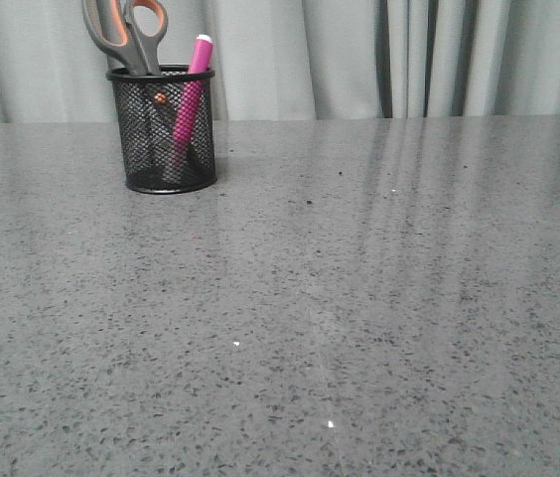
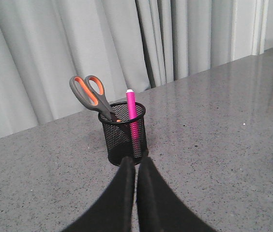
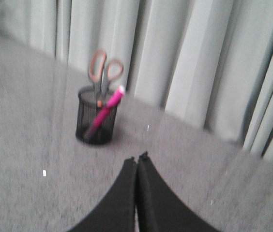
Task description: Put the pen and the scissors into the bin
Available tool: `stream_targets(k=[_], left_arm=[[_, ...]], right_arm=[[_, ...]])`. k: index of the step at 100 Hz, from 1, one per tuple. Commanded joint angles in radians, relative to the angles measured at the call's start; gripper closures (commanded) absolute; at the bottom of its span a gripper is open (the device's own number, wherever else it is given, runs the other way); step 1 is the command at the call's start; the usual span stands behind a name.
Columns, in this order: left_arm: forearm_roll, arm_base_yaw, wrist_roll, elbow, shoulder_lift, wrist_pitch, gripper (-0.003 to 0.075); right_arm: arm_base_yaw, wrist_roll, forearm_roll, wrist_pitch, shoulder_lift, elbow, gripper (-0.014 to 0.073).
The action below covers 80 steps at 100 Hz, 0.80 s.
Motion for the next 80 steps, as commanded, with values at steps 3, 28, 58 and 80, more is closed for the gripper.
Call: stream_targets(k=[3,28,58,80], left_arm=[[-0.028,-0.009,-0.012,-0.020,0.012,-0.064,0.0739],[-0.028,-0.009,-0.012,-0.020,0.012,-0.064,0.0739],[-0.028,-0.009,-0.012,-0.020,0.012,-0.064,0.0739],[-0.028,-0.009,-0.012,-0.005,0.012,-0.064,0.0739]], right_arm=[[-0.001,-0.002,-0.029,-0.096,-0.117,0.011,0.0663],[-0.001,-0.002,-0.036,-0.052,-0.188,0.042,0.0663],[-0.001,-0.002,-0.030,-0.050,-0.188,0.042,0.0663],[-0.001,-0.002,-0.030,-0.050,-0.188,0.042,0.0663]])
